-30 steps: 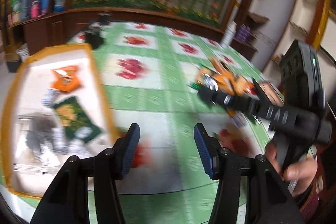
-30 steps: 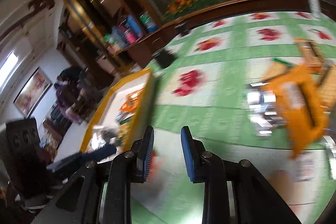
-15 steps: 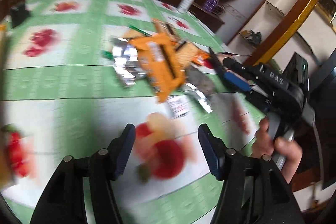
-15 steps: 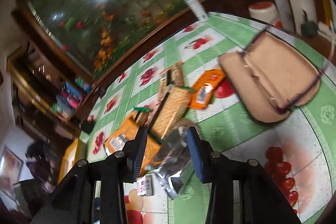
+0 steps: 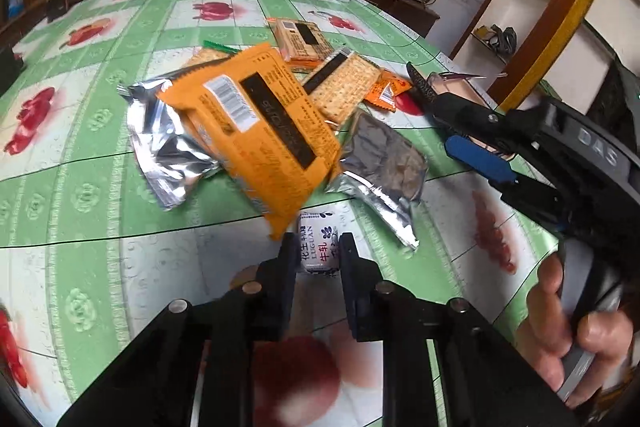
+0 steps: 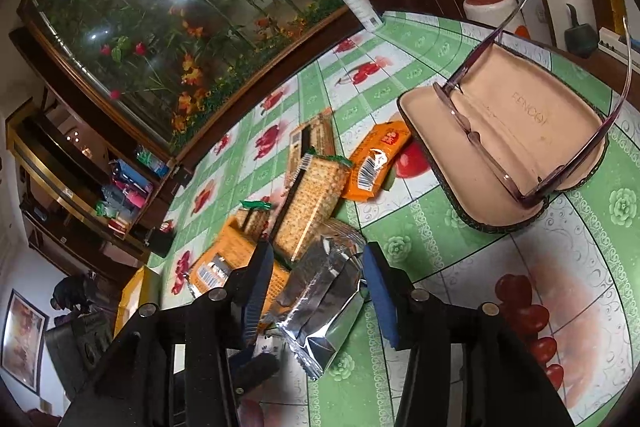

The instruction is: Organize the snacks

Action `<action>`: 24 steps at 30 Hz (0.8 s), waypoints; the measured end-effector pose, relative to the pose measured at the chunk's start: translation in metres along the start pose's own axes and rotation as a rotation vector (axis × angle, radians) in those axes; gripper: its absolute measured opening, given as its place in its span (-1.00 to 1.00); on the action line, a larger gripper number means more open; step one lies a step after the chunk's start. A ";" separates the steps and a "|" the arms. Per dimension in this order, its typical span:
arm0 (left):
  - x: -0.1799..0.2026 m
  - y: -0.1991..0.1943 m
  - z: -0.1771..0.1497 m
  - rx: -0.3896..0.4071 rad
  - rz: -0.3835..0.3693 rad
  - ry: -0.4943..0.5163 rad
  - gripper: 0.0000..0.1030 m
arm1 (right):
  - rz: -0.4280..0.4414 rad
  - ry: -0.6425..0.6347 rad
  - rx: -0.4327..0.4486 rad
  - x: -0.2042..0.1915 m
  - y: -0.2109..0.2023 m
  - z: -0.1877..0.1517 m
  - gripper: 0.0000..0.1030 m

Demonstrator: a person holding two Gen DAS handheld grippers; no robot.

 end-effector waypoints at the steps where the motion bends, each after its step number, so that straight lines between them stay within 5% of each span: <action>1: -0.004 -0.004 -0.004 0.002 0.002 0.009 -0.62 | -0.012 -0.001 -0.009 0.002 0.003 0.000 0.01; 10: -0.065 -0.045 -0.026 0.045 0.032 -0.023 -0.61 | -0.147 -0.095 -0.094 0.010 0.036 0.001 0.01; 16: -0.097 -0.055 -0.023 0.075 0.042 -0.072 -0.61 | -0.056 -0.192 -0.200 -0.013 0.044 -0.031 0.02; 20: -0.099 -0.056 -0.021 0.092 0.023 -0.083 -0.61 | 0.108 -0.242 -0.277 -0.039 0.033 -0.063 0.10; 24: -0.103 -0.054 -0.017 0.108 -0.004 -0.100 -0.61 | 0.084 -0.300 -0.232 -0.042 0.023 -0.068 0.34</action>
Point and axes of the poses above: each gripper's, at about its wrist camera, not at the fingertips, and y roughly the way its jaws point, x to its right, z to its top, the point moved 10 cm from there along y, roughly the way its jaws point
